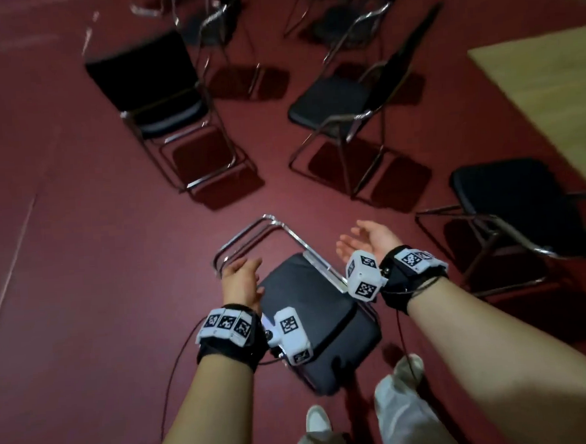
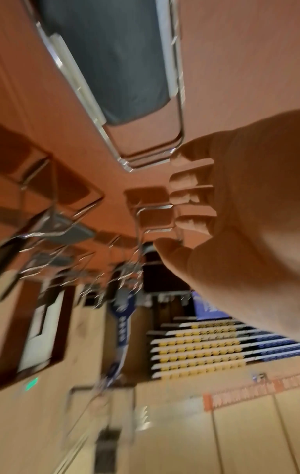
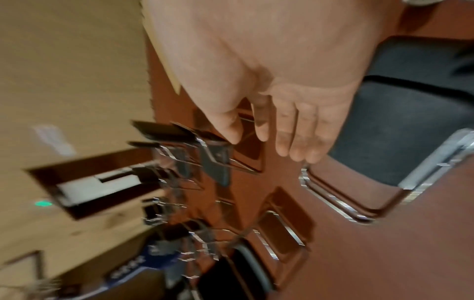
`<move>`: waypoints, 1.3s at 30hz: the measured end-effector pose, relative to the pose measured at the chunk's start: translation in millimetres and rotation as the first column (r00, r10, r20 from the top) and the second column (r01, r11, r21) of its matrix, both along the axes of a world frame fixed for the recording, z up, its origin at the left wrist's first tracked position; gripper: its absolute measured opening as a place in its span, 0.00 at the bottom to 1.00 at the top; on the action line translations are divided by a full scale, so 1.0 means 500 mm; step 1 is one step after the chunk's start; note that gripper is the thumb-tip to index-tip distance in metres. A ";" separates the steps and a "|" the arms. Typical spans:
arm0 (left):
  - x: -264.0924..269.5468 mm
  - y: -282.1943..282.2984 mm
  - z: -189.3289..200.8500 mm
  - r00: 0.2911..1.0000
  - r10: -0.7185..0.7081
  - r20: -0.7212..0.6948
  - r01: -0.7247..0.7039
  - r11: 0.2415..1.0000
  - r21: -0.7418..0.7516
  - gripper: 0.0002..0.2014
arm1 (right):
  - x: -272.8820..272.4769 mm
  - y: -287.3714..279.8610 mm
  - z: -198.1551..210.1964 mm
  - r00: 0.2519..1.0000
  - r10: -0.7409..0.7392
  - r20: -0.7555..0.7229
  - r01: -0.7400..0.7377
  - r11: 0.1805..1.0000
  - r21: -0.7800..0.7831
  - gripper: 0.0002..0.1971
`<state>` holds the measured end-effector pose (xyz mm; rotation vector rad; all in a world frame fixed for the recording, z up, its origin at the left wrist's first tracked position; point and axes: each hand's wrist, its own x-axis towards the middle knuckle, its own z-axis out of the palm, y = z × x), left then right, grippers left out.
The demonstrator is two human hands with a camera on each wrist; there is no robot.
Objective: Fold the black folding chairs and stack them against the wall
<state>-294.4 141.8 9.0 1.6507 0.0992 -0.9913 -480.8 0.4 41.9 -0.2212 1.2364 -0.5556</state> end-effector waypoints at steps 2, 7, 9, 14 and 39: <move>-0.025 -0.044 0.046 0.997 -0.072 0.006 0.072 0.996 -0.046 0.17 | -0.035 -0.010 0.058 0.999 -0.046 0.007 0.046 0.998 -0.047 0.10; -0.161 -0.187 0.159 0.959 -0.279 0.058 0.285 0.942 -0.180 0.18 | -0.204 -0.047 0.180 0.976 -0.216 0.027 0.217 0.960 -0.176 0.09; -0.232 -0.237 0.187 0.928 -0.363 0.078 0.371 0.905 -0.209 0.16 | -0.291 -0.058 0.209 0.957 -0.287 0.037 0.288 0.935 -0.208 0.09; -0.452 -0.360 0.206 0.832 -0.546 0.100 0.552 0.797 -0.247 0.15 | -0.531 -0.076 0.234 0.894 -0.447 0.043 0.444 0.866 -0.230 0.09; -1.047 -0.708 0.093 0.623 -0.773 0.120 0.779 0.627 0.000 0.08 | -1.133 -0.375 0.090 0.817 -0.519 -0.252 0.500 0.855 -0.140 0.14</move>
